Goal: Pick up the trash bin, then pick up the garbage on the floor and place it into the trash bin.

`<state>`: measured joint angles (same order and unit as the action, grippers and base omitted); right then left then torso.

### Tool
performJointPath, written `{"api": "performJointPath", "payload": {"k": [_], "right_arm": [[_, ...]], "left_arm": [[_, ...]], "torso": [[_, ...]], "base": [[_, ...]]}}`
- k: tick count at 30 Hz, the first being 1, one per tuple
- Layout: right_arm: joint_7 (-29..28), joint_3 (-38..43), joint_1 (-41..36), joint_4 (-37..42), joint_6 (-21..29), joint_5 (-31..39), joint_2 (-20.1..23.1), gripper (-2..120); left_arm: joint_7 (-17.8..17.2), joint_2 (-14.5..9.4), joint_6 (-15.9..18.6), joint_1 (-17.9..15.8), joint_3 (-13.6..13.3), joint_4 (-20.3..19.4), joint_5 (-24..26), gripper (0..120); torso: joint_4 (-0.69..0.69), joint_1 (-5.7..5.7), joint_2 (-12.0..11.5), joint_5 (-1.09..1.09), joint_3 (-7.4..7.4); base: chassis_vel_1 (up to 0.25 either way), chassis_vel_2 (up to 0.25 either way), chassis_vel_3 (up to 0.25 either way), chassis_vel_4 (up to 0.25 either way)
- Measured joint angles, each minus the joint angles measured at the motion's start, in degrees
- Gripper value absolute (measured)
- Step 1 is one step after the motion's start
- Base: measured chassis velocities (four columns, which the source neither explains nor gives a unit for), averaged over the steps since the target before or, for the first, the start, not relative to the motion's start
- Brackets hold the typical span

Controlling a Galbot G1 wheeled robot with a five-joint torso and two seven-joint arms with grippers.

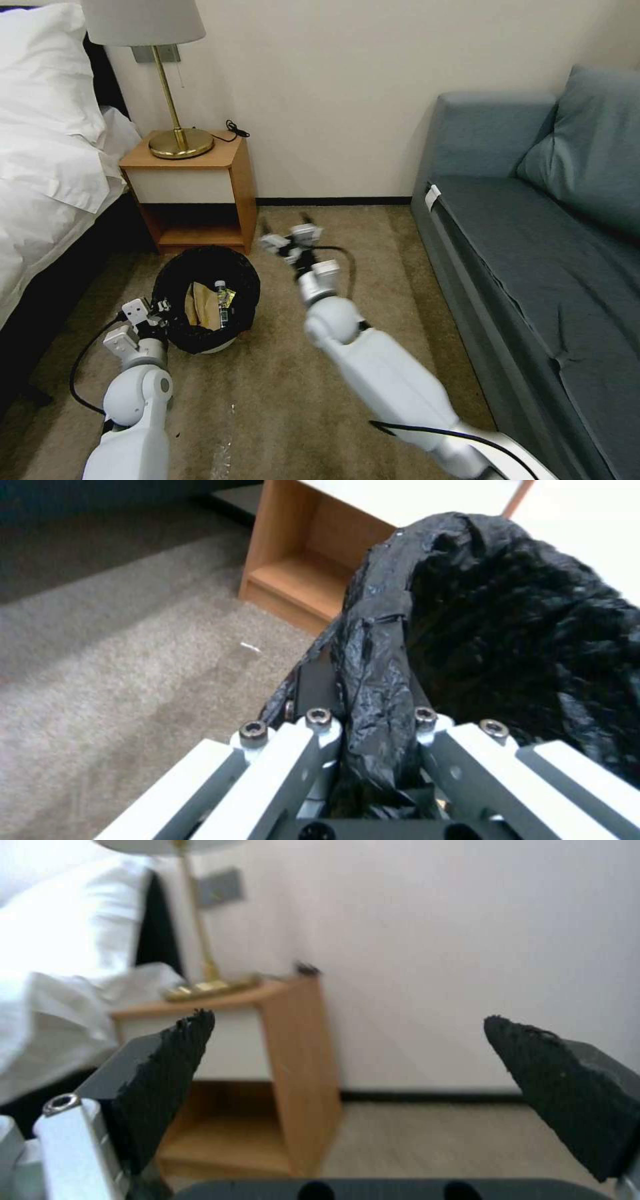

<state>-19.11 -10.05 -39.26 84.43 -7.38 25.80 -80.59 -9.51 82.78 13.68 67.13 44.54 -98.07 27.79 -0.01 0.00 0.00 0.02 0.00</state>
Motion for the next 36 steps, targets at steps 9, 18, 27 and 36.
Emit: {"api": "performJointPath", "payload": {"k": [9, 18, 27, 36], "right_arm": [[1.4, 9.1, -10.0, 3.7, -0.6, 1.0, 3.1, 100], [2.9, 11.1, -13.3, 4.8, -1.3, 0.9, 3.3, 100], [3.5, 12.4, -15.4, 4.8, -1.8, 0.7, 3.1, 100], [3.6, 12.4, -15.8, 5.0, -2.1, -0.1, 2.9, 100]], "left_arm": [[-6.6, -0.6, -0.2, -8.1, -0.7, 8.1, 9.5, 4], [-7.1, -0.2, -2.5, -14.8, -0.4, 19.1, 12.7, 4], [-4.9, -0.1, -6.0, -19.1, 0.1, 27.8, 14.9, 4], [-3.5, -0.4, -6.7, -18.9, 0.2, 28.7, 14.2, 4]], "torso": [[-0.01, 0.00, 0.0, 0.00, 0.00], [0.00, 0.00, 0.0, -0.02, 0.00], [0.00, 0.00, 0.0, -0.03, 0.00], [0.00, 0.00, 0.0, -0.03, 0.00]], "base": [[0.000, 0.000, 0.000, 0.000], [0.000, 0.000, 0.000, 0.000], [0.000, 0.000, 0.000, 0.000], [0.000, 0.000, 0.000, 0.000]]}}
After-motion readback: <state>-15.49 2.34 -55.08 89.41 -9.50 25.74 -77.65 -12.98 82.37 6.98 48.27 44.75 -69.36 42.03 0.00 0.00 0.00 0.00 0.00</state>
